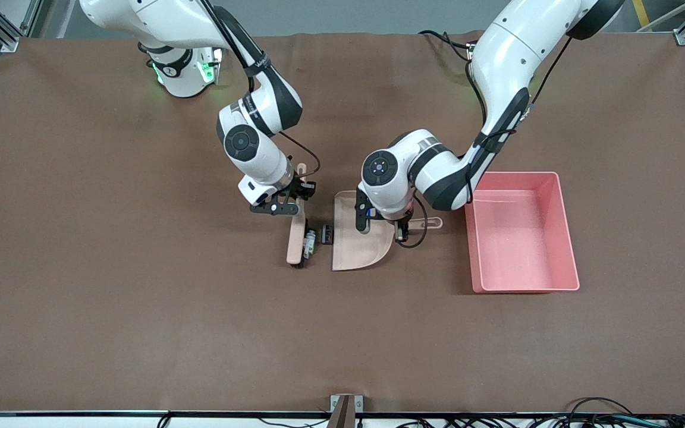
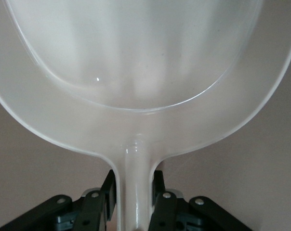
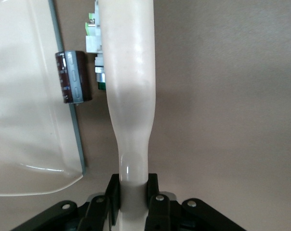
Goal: Clean e-waste and dump in bin
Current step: 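Sweep the components into the dustpan with the brush in the right gripper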
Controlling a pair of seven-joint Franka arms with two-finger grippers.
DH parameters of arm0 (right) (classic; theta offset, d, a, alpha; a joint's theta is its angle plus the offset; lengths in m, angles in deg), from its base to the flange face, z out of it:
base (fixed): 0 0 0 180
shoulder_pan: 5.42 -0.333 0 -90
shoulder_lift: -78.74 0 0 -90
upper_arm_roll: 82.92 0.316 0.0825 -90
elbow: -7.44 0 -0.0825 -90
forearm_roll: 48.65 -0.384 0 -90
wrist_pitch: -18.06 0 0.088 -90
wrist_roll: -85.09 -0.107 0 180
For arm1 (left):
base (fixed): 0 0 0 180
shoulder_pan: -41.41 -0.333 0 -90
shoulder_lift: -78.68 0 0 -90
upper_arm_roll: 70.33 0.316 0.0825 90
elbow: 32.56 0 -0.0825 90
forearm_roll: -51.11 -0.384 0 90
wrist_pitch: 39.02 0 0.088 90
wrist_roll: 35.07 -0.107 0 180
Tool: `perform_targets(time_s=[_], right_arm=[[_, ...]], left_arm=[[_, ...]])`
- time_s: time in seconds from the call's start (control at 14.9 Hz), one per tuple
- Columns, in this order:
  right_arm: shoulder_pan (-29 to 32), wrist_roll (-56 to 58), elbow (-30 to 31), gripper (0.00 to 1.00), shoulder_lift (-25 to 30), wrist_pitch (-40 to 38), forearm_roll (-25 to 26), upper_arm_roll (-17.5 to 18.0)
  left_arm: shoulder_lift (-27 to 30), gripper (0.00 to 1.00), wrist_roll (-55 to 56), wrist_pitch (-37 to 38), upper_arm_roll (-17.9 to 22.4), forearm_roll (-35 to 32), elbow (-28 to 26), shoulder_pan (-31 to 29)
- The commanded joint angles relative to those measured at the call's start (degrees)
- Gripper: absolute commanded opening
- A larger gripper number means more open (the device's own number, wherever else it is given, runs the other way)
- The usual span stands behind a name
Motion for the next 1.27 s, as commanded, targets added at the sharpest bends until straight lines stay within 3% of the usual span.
perform_targets(time_s=[0.0,1.21], right_arm=[[-1.28,-1.01,-1.90,0.00,-1.59,0.34,0.79,-0.36],[-8.13,-8.13,-9.54,0.00,-6.42,-0.19,0.70,-0.36]], left_arm=[[0.00,0.27,0.20,-0.24,-0.23,-1.15,0.36,-0.09],[-0.09,0.27,0.12,-0.24,-0.14,-1.06,0.27,-0.26]])
